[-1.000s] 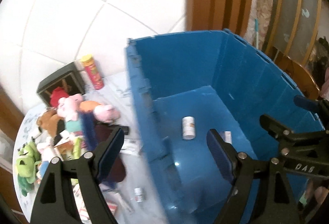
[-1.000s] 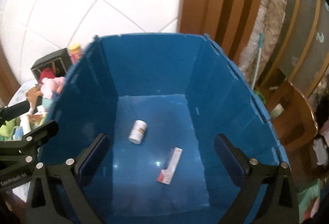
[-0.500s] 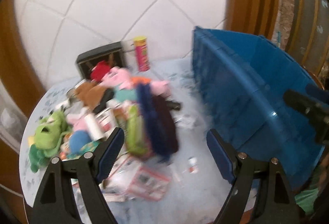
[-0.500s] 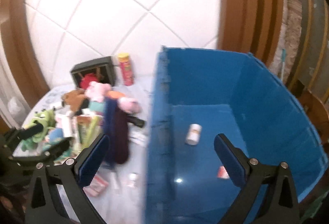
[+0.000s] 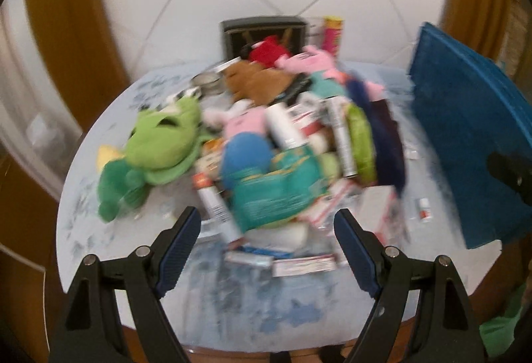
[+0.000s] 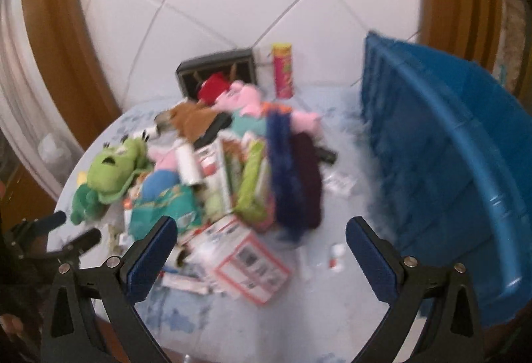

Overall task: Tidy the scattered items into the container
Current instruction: 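Move both tools back over the pile toward the green frog plush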

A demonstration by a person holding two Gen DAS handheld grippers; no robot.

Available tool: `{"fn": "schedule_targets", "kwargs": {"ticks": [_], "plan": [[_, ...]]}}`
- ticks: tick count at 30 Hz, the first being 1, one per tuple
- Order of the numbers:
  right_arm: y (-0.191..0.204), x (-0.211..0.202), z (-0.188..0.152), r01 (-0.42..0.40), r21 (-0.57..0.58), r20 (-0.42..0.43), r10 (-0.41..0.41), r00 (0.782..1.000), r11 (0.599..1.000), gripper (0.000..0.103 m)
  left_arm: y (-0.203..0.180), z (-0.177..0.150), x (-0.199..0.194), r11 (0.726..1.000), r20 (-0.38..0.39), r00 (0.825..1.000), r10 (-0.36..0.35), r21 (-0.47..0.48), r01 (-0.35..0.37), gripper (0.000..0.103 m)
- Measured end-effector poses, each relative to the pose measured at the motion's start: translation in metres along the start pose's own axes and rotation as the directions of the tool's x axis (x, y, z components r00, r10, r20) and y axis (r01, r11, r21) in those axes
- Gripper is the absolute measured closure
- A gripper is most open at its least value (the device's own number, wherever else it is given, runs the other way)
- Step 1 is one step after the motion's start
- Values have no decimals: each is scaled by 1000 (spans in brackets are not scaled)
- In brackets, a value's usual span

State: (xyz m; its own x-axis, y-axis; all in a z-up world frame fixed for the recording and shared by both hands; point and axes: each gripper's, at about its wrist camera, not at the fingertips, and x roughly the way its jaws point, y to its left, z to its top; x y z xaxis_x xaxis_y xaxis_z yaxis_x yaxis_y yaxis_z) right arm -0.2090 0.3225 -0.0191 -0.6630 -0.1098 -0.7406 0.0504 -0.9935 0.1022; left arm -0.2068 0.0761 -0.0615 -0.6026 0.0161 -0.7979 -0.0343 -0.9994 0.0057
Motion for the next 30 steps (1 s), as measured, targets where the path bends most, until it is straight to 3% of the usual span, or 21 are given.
{"fn": "schedule_targets", "kwargs": {"ticks": [9, 16, 22, 30], "plan": [[66, 65, 6, -86, -91, -89, 78, 993, 992, 0, 81, -1, 28, 987, -21, 997, 79, -141, -81, 21], [138, 116, 29, -221, -204, -138, 196, 971, 954, 0, 151, 1, 49, 948, -56, 982, 182, -256, -190, 21], [198, 157, 39, -274, -226, -193, 232, 953, 935, 0, 221, 0, 75, 923, -103, 973, 207, -310, -229, 21], [279, 199, 44, -314, -163, -202, 280, 938, 935, 3, 292, 13, 118, 957, -142, 976, 166, -217, -194, 21]]}}
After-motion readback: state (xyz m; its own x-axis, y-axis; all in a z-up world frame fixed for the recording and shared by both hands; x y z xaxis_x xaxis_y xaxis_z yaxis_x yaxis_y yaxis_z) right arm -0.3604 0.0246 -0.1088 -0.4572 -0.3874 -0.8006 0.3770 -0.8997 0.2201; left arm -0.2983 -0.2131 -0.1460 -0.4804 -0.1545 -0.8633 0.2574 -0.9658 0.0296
